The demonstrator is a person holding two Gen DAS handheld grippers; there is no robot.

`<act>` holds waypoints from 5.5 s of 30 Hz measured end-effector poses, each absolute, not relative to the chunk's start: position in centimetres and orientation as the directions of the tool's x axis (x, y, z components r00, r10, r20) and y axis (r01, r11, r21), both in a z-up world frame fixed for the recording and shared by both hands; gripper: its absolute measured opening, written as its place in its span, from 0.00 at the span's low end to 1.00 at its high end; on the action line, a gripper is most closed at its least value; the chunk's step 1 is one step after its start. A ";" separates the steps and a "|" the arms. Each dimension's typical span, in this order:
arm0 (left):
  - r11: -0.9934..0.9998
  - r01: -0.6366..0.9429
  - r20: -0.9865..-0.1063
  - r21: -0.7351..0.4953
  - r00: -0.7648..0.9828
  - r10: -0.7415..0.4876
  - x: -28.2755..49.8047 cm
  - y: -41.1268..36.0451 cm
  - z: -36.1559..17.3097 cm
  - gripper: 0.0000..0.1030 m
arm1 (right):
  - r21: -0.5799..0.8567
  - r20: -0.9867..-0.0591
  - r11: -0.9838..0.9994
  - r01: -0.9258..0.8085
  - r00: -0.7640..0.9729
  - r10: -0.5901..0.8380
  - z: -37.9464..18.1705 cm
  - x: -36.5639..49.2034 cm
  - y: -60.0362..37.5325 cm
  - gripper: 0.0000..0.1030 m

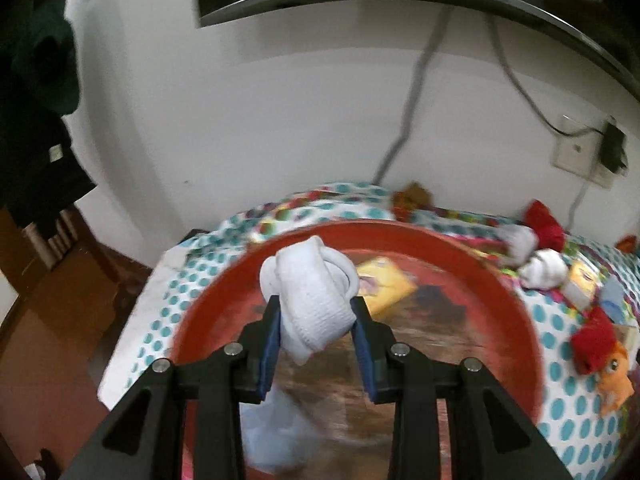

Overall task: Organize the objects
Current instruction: 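Carry the white sock with the left gripper over the red tray, then open the left gripper to drop the white sock into the tray, then grasp the orange rubber toy with the right gripper, then carry the orange toy with the right gripper over the red tray, then lower the orange toy into the tray and open the right gripper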

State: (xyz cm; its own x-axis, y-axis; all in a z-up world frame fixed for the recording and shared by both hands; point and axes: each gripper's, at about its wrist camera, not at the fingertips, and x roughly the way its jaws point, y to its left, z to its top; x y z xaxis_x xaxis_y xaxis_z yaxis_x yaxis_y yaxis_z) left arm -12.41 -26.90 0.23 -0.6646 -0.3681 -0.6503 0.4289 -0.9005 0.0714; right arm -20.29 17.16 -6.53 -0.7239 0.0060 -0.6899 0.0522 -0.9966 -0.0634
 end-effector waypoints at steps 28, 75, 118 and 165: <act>-0.859 0.512 -0.790 0.021 -0.518 -0.328 -18.2 -34.9 -4.7 0.34 | -0.089 -0.692 -0.993 0.081 -0.722 0.003 -6.6 -20.3 16.5 1.00; -0.961 0.157 -0.471 -0.228 -0.881 -0.032 7.4 -18.5 -3.4 0.73 | -0.012 -0.746 -0.921 0.390 -0.617 -0.252 -7.4 -14.9 2.8 0.89; -0.910 0.375 -0.477 -0.178 -0.842 -0.254 7.4 -21.9 -3.7 0.73 | 0.007 -0.693 -0.839 0.544 -0.603 -0.397 -0.5 -15.9 -11.1 0.44; -0.965 0.204 -0.471 -0.164 -0.876 -0.105 5.5 -19.1 -4.1 0.73 | 0.001 -0.662 -0.998 0.065 -0.748 -0.049 -5.2 -21.1 13.2 0.98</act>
State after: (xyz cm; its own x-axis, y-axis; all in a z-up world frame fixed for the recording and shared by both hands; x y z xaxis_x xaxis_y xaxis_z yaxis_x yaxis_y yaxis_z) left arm 5.52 -19.08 -4.08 -0.8757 -0.1050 -0.4712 0.2042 -0.9650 -0.1645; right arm -21.12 13.17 -5.19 -0.7476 -0.0493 -0.6623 0.0649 -0.9979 0.0010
